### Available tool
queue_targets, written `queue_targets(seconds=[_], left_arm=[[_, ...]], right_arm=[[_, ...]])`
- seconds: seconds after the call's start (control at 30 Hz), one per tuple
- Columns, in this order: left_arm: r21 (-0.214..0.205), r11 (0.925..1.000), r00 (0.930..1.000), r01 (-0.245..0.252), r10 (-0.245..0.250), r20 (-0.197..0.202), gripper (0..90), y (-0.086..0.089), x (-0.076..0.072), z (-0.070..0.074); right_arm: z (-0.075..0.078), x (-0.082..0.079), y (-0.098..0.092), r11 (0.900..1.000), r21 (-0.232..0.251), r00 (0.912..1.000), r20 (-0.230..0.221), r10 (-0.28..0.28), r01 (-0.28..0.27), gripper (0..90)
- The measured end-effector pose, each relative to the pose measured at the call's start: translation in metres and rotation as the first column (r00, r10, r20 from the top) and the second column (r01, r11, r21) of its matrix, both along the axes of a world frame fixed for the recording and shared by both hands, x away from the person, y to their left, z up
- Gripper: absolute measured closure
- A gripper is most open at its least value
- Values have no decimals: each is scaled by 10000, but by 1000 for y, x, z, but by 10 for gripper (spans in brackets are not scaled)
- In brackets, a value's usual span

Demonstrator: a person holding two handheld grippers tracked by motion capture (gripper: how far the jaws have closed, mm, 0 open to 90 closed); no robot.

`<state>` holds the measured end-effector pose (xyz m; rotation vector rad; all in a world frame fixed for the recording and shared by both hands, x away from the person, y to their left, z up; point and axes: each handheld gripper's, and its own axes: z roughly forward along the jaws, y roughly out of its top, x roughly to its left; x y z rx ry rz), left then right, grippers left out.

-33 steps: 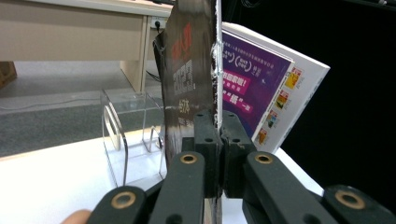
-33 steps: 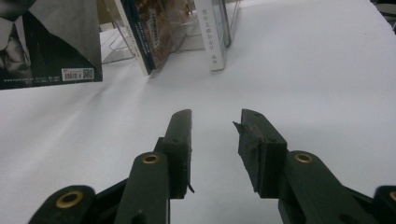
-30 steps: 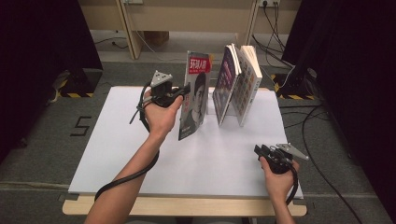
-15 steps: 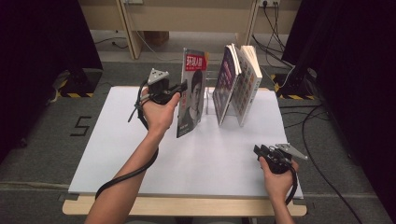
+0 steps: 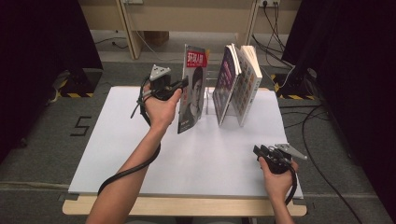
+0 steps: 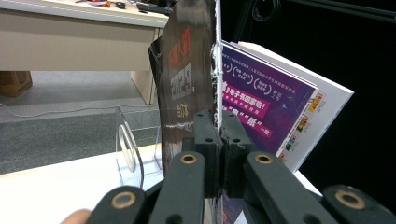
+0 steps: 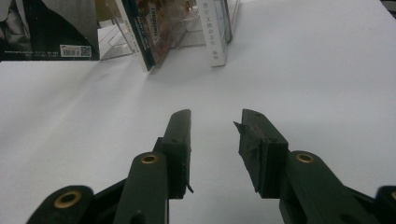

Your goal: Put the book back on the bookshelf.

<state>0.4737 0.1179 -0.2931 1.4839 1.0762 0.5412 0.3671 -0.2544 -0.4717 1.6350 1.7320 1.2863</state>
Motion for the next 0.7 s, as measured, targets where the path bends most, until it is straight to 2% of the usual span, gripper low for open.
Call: queue_targets(seconds=[0.4, 0.7], left_arm=[[-142, 9999, 10000, -25, 25, 25, 872, -4, 10, 1], [-99, 9999, 9999, -115, 116, 46, 872, -10, 20, 2]], right_arm=[[-1, 0, -2, 10000, -60, 10000, 19, 19, -18, 640], [-2, 1, -1, 10000, -68, 10000, 36, 41, -41, 639]])
